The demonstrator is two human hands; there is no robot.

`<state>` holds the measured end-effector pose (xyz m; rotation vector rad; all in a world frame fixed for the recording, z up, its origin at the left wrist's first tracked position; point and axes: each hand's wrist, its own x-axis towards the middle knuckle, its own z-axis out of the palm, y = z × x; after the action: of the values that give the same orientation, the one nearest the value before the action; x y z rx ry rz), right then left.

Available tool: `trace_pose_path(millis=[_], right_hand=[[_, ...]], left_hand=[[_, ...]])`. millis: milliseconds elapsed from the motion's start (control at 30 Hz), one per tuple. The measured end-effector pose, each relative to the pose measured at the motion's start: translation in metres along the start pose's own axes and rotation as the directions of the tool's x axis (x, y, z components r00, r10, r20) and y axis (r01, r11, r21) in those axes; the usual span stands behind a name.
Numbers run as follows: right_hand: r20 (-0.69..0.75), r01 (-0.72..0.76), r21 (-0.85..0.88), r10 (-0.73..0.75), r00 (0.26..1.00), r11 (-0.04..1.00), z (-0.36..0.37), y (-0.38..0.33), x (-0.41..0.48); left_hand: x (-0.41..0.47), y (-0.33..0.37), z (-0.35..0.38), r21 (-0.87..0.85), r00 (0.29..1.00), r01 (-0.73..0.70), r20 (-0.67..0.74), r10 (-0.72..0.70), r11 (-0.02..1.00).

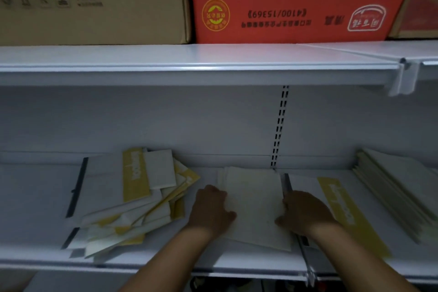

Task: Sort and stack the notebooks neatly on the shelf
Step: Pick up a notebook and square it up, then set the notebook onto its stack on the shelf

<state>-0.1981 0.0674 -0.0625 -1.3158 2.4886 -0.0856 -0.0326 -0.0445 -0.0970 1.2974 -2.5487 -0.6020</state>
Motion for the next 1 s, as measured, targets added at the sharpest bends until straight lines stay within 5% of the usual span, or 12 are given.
trace_pose_path(millis=[167,333,433,533,733,867,1000], right_hand=[[-0.128,0.157,0.206,-0.133,0.983,0.966,0.001,-0.050,-0.003],[-0.123,0.382,0.481,-0.371,0.920,0.789,0.019,-0.132,0.004],[0.018,0.263,0.773,-0.435,0.900,0.578,0.030,-0.171,0.002],[0.137,0.042,0.893,-0.359,0.923,0.448,0.031,-0.199,-0.001],[0.250,-0.090,0.887,-0.309,0.917,0.452,0.030,-0.207,0.008],[0.252,-0.057,0.900,-0.411,0.876,0.431,0.036,-0.203,0.011],[0.182,-0.003,0.928,-0.443,0.878,0.373,0.033,-0.190,0.010]], left_hand=[[-0.012,-0.030,-0.053,-0.097,0.961,-0.106,-0.267,0.077,0.990],[-0.031,-0.100,-0.110,-0.052,0.923,0.093,-0.369,-0.106,0.994],[-0.050,-0.130,-0.122,0.078,0.919,0.211,-0.355,-0.170,0.974],[-0.064,-0.152,-0.112,0.153,0.923,0.174,-0.371,-0.107,0.973],[-0.084,-0.129,-0.116,0.089,0.958,0.034,-0.288,-0.007,0.995],[-0.086,-0.123,-0.114,-0.054,0.958,0.126,-0.252,-0.135,0.991],[-0.084,-0.126,-0.112,-0.181,0.867,0.213,-0.419,-0.271,0.960]])
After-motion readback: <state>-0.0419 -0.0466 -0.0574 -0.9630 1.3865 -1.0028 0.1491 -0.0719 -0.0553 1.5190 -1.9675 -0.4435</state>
